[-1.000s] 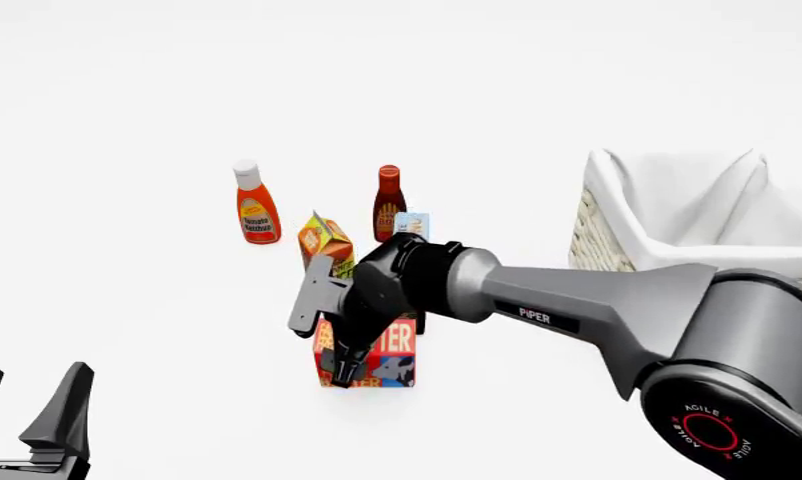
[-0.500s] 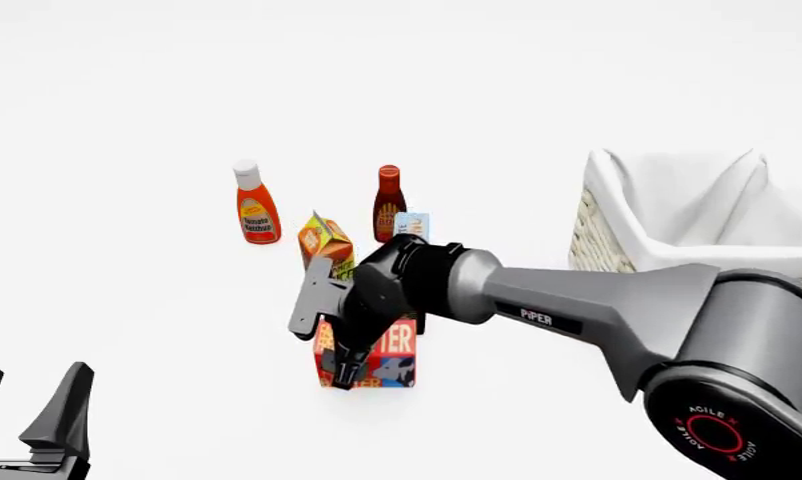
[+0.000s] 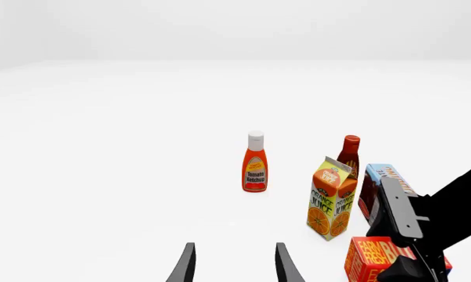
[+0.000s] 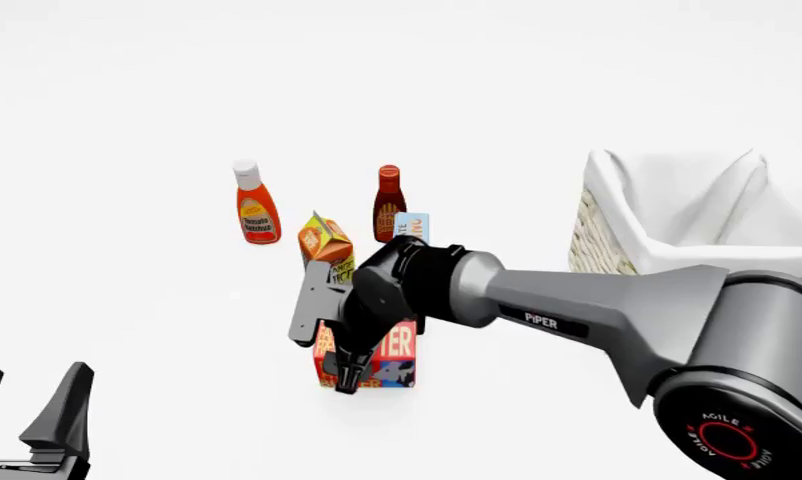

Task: Pick the butter and place it in the basket.

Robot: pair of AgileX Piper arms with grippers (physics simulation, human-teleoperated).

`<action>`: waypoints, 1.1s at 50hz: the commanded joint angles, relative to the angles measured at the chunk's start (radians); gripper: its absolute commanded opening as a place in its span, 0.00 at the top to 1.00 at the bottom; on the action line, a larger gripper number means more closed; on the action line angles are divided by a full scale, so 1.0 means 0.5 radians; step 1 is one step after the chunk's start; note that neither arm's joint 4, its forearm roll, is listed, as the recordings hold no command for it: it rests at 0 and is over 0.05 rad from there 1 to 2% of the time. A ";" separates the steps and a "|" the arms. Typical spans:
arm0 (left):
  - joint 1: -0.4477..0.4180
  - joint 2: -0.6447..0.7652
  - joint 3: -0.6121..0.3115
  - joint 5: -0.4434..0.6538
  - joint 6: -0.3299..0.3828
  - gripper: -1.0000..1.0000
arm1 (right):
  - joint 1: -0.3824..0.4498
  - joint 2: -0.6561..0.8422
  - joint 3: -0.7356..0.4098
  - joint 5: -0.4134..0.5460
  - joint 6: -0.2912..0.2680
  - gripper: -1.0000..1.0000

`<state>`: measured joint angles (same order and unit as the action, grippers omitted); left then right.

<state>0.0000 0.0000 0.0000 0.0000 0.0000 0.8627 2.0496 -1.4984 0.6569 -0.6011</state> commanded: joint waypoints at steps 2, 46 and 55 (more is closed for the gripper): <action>0.000 0.000 0.000 0.000 0.000 0.00 | 0.010 0.003 0.107 0.043 -0.027 1.00; 0.000 0.000 0.000 0.000 0.000 0.00 | -0.018 -0.250 0.233 0.068 -0.160 1.00; 0.000 0.000 0.000 0.000 0.000 0.00 | -0.034 -0.315 0.269 0.052 -0.207 1.00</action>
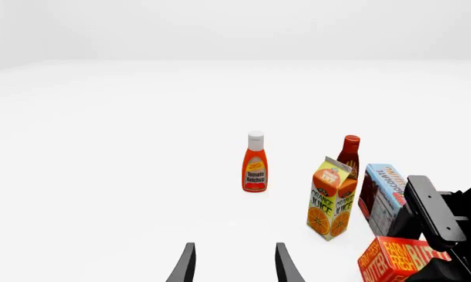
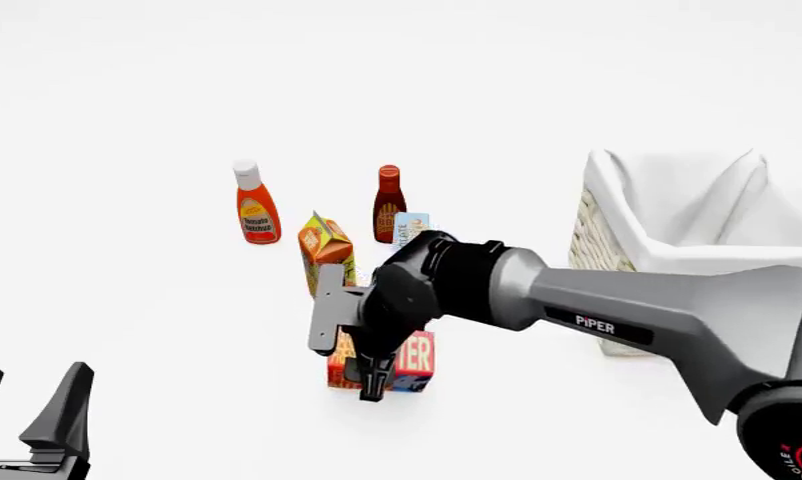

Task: Pick the butter and place it in the basket.

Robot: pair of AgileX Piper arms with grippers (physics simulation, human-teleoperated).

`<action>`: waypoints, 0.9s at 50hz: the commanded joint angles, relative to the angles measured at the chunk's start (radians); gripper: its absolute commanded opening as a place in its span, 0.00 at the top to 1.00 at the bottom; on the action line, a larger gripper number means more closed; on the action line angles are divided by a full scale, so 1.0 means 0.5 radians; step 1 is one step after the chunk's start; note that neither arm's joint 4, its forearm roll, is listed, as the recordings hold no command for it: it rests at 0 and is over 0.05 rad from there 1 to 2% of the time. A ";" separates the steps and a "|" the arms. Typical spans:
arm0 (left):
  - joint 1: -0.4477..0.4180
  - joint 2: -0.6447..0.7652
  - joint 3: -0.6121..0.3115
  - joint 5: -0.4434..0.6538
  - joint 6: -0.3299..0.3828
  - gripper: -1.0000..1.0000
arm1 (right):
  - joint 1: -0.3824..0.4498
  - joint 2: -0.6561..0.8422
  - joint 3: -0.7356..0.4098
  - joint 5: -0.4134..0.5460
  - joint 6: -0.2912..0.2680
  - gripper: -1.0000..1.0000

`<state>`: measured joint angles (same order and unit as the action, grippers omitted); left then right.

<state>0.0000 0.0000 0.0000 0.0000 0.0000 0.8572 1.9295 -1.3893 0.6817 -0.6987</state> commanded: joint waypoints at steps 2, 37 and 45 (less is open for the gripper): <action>0.000 0.000 0.000 0.000 0.000 0.00 | -0.024 -0.083 0.045 0.004 -0.017 1.00; 0.000 0.000 0.000 0.000 0.000 0.00 | -0.078 -0.336 0.138 0.006 -0.128 1.00; 0.000 0.000 0.000 0.000 0.000 0.00 | -0.088 -0.386 0.151 0.021 -0.119 1.00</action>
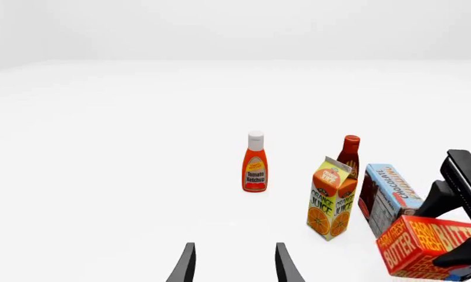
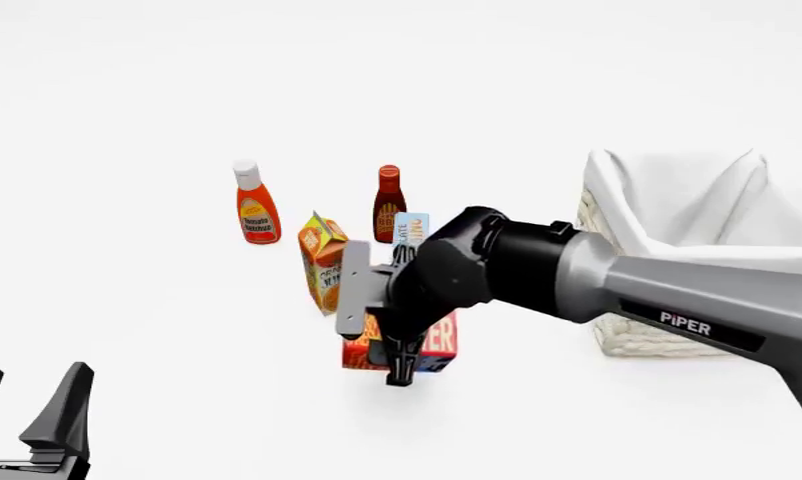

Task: Pick the butter and place it in the basket.

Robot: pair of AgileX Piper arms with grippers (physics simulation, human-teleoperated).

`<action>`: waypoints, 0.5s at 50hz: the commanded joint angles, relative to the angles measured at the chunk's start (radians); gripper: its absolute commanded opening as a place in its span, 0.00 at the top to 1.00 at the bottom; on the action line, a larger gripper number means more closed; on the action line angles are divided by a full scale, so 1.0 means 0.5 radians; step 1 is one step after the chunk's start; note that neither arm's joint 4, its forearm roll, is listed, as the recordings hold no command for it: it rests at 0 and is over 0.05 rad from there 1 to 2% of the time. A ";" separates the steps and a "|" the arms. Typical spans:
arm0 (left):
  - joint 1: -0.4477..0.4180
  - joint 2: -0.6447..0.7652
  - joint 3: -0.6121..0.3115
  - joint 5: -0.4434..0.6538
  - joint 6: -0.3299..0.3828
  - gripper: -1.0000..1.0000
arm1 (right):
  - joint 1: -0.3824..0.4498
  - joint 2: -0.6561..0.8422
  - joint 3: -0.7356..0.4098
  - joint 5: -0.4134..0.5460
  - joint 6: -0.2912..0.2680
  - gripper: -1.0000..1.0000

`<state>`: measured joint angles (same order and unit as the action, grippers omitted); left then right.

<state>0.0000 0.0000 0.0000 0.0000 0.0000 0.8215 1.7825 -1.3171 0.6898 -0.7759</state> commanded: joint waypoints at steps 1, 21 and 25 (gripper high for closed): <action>0.000 0.000 0.000 0.000 0.000 0.00 | -0.023 -0.120 0.013 0.010 0.038 1.00; 0.000 0.000 0.000 0.000 0.000 0.00 | -0.045 -0.283 0.075 0.030 0.064 1.00; 0.000 0.000 0.000 0.000 0.000 0.00 | -0.062 -0.333 0.092 0.033 0.068 1.00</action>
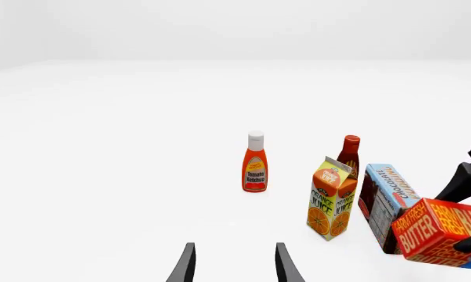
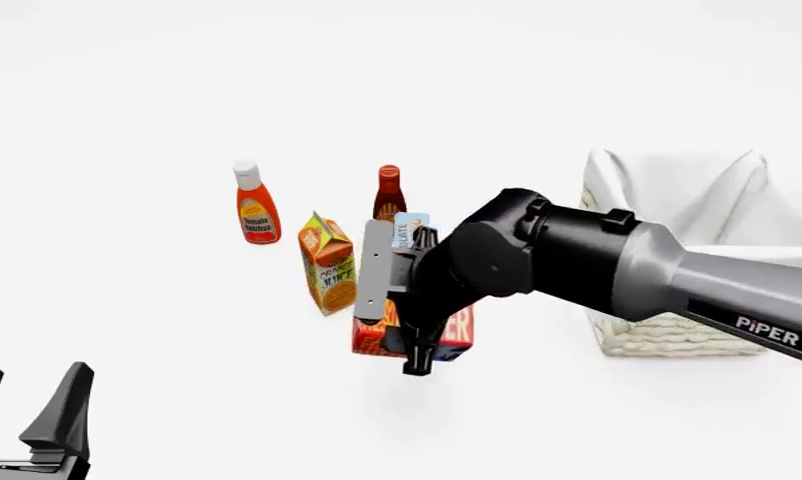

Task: Pick the butter and place it in the basket.

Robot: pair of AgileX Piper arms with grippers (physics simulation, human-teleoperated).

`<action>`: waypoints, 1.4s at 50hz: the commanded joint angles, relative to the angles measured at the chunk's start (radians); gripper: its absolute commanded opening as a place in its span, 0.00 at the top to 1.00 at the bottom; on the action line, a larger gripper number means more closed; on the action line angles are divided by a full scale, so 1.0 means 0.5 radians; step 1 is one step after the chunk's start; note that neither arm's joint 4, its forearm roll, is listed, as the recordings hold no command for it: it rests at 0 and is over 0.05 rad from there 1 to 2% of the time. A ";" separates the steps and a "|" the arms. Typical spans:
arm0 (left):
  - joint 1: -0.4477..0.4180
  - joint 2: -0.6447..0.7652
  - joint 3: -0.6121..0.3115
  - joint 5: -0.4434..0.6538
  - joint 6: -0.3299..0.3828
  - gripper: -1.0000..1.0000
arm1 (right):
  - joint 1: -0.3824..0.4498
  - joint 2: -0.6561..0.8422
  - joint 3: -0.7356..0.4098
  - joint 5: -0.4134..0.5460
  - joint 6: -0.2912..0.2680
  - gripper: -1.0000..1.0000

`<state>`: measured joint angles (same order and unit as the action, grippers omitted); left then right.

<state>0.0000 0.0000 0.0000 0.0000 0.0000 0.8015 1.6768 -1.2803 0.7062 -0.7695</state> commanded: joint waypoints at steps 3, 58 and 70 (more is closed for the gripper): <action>0.000 0.000 0.000 0.000 0.000 0.00 | -0.025 -0.140 0.019 0.005 0.066 1.00; 0.000 0.000 0.000 0.000 0.000 0.00 | -0.142 -0.487 -0.096 0.128 0.178 1.00; 0.000 0.000 0.000 0.000 0.000 0.00 | -0.248 -0.591 -0.076 0.100 0.170 1.00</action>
<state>0.0000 0.0000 0.0000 0.0000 0.0000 0.7176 1.4306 -1.3142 0.7722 -0.7045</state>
